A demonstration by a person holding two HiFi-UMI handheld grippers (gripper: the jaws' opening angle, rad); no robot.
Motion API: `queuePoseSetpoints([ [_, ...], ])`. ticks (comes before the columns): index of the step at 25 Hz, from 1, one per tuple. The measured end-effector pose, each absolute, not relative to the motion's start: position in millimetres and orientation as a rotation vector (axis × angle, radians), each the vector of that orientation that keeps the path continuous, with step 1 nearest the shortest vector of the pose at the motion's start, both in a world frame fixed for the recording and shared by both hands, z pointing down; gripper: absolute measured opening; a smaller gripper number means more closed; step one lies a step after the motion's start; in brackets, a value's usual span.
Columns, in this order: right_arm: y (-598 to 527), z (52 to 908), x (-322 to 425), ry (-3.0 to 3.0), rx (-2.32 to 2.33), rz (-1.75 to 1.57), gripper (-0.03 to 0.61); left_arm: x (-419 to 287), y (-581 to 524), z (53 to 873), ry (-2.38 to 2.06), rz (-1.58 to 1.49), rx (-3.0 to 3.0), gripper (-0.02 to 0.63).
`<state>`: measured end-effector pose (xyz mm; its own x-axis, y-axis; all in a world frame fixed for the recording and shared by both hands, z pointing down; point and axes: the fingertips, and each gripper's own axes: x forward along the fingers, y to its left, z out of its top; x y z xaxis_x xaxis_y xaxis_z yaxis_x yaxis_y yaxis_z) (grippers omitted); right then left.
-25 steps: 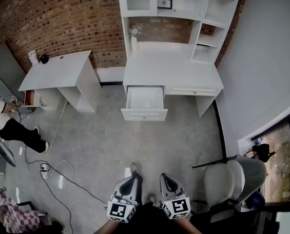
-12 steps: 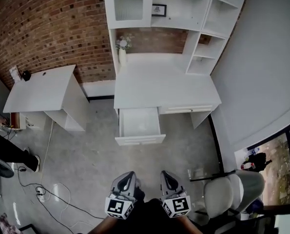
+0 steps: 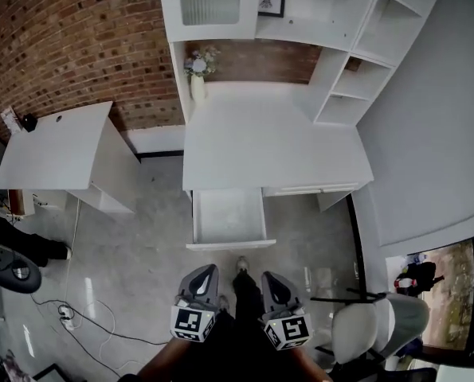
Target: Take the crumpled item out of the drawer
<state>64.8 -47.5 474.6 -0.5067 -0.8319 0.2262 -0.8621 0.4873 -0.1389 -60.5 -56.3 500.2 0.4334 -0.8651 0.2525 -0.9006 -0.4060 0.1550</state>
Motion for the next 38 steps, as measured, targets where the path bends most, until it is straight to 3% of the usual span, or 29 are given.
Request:
queuePoseSetpoints([
  [7, -172.4, 502.9, 63.2, -2.627, 1.374, 0.410, 0.014, -44.9, -182.9, 571.2, -1.472, 0.452, 2.441, 0.026],
  [16, -283.5, 541.0, 92.5, -2.518, 1.396, 0.490, 0.014, -26.4, -290.9, 744.9, -1.160, 0.776, 2.254, 0.051],
  [17, -288.0, 548.6, 97.6, -2.498, 1.394, 0.508, 0.014, -23.1, -297.6, 761.6, -1.133, 0.804, 2.233, 0.111],
  [19, -295.2, 562.9, 105.0, -2.469, 1.385, 0.541, 0.014, -16.2, -306.6, 793.8, -1.086, 0.858, 2.191, 0.151],
  [26, -325.0, 599.0, 102.0, -2.438, 1.314, 0.613, 0.014, -10.6, -322.5, 894.7, -0.940, 1.012, 2.029, 0.167],
  [38, -343.7, 647.8, 111.7, -2.391, 1.264, 0.678, 0.014, -13.7, -320.6, 997.1, -0.835, 1.153, 1.868, 0.166],
])
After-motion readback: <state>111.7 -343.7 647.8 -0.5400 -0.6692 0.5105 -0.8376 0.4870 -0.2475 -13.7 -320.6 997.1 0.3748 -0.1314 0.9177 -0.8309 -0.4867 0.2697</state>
